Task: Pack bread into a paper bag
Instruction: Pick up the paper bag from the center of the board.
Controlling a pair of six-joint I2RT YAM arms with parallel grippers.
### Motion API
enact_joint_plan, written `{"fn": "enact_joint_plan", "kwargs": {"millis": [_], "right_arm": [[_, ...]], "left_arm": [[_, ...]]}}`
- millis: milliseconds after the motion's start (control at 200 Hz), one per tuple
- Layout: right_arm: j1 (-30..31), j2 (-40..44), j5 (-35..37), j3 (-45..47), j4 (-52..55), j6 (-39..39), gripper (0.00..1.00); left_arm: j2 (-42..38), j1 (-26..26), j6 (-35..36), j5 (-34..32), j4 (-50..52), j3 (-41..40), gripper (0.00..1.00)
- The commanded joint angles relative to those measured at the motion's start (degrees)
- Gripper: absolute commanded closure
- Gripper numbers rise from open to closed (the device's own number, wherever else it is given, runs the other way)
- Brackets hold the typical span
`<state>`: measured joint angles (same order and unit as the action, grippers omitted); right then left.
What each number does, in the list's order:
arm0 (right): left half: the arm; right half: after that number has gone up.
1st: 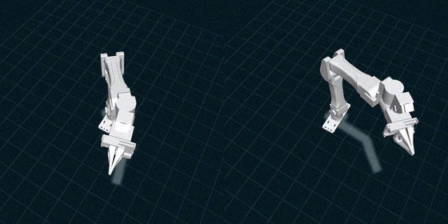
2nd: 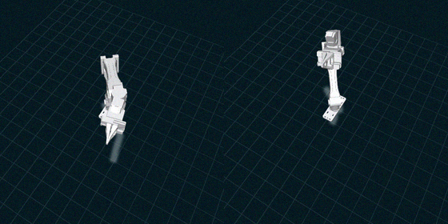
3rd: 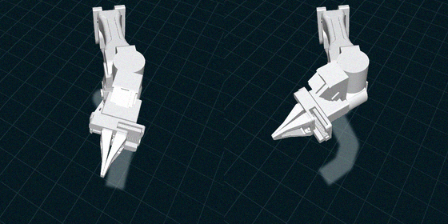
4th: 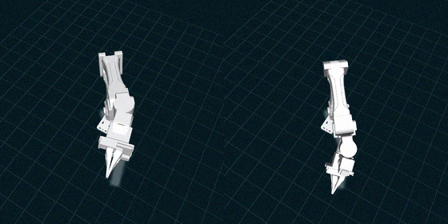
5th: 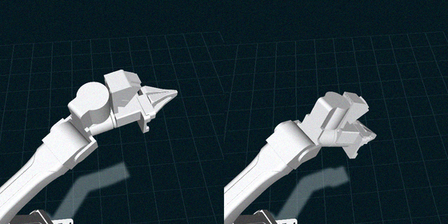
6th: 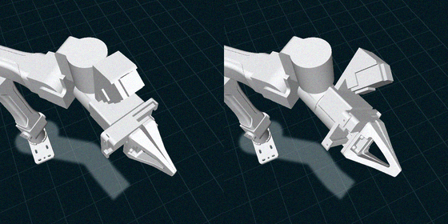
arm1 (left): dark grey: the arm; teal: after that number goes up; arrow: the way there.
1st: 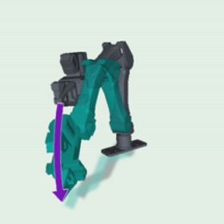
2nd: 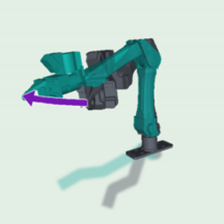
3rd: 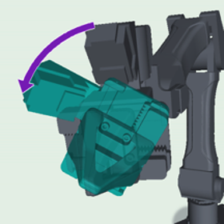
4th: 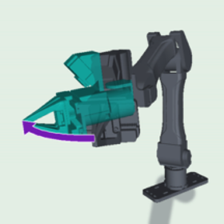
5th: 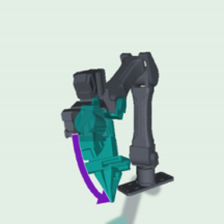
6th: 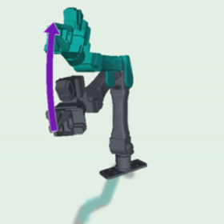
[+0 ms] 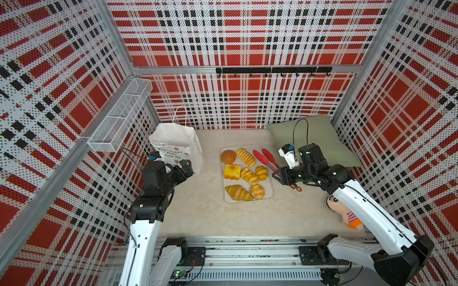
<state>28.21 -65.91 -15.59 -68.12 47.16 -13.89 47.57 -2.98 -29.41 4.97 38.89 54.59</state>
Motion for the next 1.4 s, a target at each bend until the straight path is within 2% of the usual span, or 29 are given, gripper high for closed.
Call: {"fn": "enact_joint_plan", "kwargs": {"millis": [0, 306, 576, 656, 882, 1233, 1398], "right_arm": [[-0.5, 2.4, 2.8, 0.1, -0.2, 2.0, 0.5], [-0.5, 4.1, 2.1, 3.0, -1.1, 1.5, 0.49], [-0.5, 2.7, 0.8, 2.6, -2.1, 0.9, 0.49], [-0.5, 2.1, 0.7, 2.4, -2.2, 0.9, 0.49], [-0.5, 1.5, -0.4, 2.4, -2.9, 0.5, 0.49], [-0.5, 3.2, 0.2, 3.3, -3.2, -0.3, 0.49], [-0.5, 3.5, 0.1, 3.5, -3.4, -0.7, 0.49]], "left_arm": [[2.5, -2.7, 0.8, 1.3, 0.5, 1.2, 0.01], [4.9, -4.5, -2.4, 2.7, -4.9, 3.7, 0.01], [1.7, -5.0, -3.0, 3.8, -5.2, 4.8, 0.01], [3.5, -5.1, -3.1, 3.8, -5.9, 5.5, 0.01], [10.0, -6.3, -6.3, 9.1, -11.3, 7.1, 0.01], [16.0, -8.6, -9.7, 9.0, -14.6, 8.9, 0.0], [19.3, -9.4, -9.7, 9.4, -14.8, 9.1, 0.04]]}}
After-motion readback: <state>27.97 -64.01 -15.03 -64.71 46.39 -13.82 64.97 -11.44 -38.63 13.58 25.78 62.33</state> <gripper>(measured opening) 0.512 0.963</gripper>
